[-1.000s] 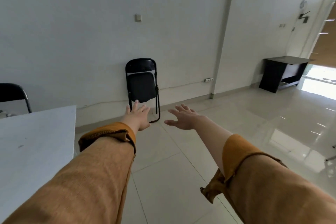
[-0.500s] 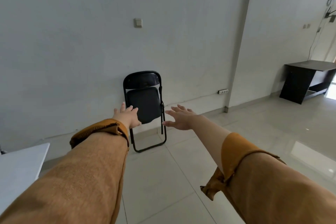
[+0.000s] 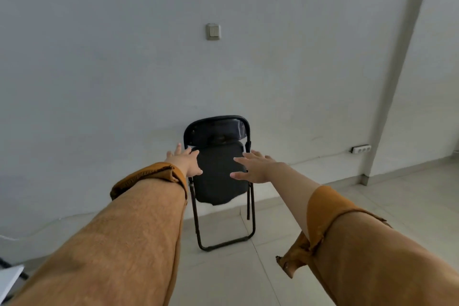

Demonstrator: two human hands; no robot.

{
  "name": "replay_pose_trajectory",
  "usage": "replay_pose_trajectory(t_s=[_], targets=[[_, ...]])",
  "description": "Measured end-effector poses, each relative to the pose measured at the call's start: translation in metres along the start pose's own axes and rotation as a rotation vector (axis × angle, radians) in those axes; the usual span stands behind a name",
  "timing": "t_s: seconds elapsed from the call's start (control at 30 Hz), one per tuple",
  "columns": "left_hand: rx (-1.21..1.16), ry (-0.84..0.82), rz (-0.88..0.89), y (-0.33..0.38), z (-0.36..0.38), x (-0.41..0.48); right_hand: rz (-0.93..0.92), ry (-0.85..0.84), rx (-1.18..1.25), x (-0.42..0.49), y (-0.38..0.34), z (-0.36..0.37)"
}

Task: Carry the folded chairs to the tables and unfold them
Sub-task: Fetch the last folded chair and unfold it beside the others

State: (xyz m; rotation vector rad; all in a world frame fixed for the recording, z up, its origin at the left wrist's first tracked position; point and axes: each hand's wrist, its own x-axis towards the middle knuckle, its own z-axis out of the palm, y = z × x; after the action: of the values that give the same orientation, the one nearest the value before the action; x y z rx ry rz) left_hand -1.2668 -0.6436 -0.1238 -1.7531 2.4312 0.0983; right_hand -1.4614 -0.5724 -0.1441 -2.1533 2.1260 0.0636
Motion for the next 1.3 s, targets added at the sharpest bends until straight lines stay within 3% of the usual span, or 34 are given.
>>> replay_pose_trajectory(t_s=[0.17, 0.37, 0.73, 0.9, 1.17, 1.3], targets=[[-0.038, 0.047, -0.011, 0.021, -0.039, 0.107, -0.048, 0.056, 0.014, 0.110, 0.048, -0.041], [-0.014, -0.036, -0.031, 0.037, -0.041, 0.243, -0.062, 0.022, -0.006, 0.226, 0.097, -0.036], [-0.056, 0.065, -0.028, 0.057, -0.104, 0.501, -0.048, 0.060, -0.012, 0.450, 0.199, -0.080], [-0.046, 0.008, -0.079, 0.071, -0.094, 0.576, -0.092, 0.001, -0.033, 0.534, 0.225, -0.070], [-0.185, -0.088, -0.469, 0.072, -0.039, 0.649, -0.352, -0.188, -0.102, 0.650, 0.236, -0.043], [-0.314, -0.033, -0.752, 0.078, -0.015, 0.669, -0.465, -0.400, 0.058, 0.683, 0.245, -0.037]])
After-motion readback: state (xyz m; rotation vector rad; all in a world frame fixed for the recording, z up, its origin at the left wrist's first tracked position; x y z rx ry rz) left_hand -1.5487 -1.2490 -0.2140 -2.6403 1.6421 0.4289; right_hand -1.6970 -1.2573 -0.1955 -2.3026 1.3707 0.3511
